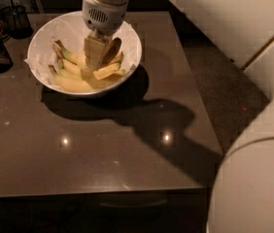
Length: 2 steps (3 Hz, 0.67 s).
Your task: Pick banana from white bowl
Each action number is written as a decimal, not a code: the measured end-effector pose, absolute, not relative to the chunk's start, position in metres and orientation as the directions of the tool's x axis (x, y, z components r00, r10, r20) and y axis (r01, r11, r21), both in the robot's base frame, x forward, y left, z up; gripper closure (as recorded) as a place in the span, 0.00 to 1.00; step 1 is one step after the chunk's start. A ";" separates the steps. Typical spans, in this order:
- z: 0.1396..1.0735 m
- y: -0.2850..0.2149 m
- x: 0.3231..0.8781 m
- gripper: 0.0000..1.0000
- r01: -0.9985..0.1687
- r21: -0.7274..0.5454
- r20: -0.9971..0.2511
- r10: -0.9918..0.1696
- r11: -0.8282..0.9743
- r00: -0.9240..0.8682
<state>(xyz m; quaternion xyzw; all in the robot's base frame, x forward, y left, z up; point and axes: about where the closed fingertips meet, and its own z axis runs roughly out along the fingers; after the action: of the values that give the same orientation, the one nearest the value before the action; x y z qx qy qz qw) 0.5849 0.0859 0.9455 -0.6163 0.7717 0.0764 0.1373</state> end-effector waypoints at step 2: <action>0.960 0.078 0.582 1.00 -0.976 -0.076 -0.353 -0.921 0.204 -0.165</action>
Offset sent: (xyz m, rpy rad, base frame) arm -0.0029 -0.0074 0.0097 0.0501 -0.0125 0.0411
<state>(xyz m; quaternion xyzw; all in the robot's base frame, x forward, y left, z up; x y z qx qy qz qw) 0.5820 0.0785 0.9596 -0.6252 0.7586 0.0842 0.1632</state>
